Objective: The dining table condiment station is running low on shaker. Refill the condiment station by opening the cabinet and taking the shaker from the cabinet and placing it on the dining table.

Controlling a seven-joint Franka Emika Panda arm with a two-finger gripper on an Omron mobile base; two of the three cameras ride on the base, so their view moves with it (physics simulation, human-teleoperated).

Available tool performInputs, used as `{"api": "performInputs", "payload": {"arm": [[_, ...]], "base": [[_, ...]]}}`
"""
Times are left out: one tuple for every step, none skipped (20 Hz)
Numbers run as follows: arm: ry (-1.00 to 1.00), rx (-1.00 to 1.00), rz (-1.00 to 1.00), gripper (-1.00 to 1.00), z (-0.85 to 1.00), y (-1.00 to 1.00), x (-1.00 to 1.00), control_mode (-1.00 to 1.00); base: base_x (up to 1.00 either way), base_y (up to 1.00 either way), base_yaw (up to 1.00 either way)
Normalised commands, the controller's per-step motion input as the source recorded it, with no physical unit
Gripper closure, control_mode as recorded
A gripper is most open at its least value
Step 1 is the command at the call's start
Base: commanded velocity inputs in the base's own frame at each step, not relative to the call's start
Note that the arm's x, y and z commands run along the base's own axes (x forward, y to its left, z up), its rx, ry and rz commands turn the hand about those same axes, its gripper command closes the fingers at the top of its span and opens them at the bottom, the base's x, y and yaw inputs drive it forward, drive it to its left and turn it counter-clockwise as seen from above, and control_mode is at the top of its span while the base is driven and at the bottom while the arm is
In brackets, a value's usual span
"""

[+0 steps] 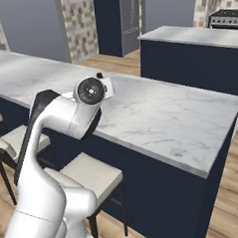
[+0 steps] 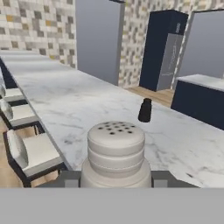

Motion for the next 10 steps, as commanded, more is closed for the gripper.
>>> {"api": "performInputs", "payload": {"arm": [[0.00, 0.00, 0.17, 1.00, -0.17, -0.01, 0.68, -1.00], [0.00, 0.00, 0.15, 1.00, -0.25, 0.00, 0.61, -1.00], [0.00, 0.00, 0.19, 1.00, -0.31, 0.00, 0.53, -1.00], [0.00, 0.02, 0.15, 1.00, -0.32, 0.09, 0.59, -1.00], [0.00, 0.02, 0.13, 1.00, -0.36, 0.31, 0.72, -1.00], [0.00, 0.01, 0.11, 1.00, -0.40, 0.39, 0.71, -1.00], [0.00, 0.02, 0.11, 1.00, -0.41, 0.34, 0.59, -1.00], [0.00, 0.01, 0.11, 1.00, -0.47, 0.41, 0.59, -1.00], [0.00, 0.01, 0.10, 1.00, -0.48, 0.51, 0.61, -1.00], [0.01, 0.01, 0.08, 1.00, -0.44, 0.56, 0.63, -1.00]], "base": [[0.00, 0.00, 0.00], [0.00, 0.00, 0.00], [0.00, 0.00, 0.00], [0.00, 0.00, 0.00], [0.00, 0.00, 0.00], [0.00, 0.00, 0.00], [0.00, 0.00, 0.00], [0.00, 0.00, 0.00], [0.00, 0.00, 0.00], [0.00, 0.00, 0.00]]}}
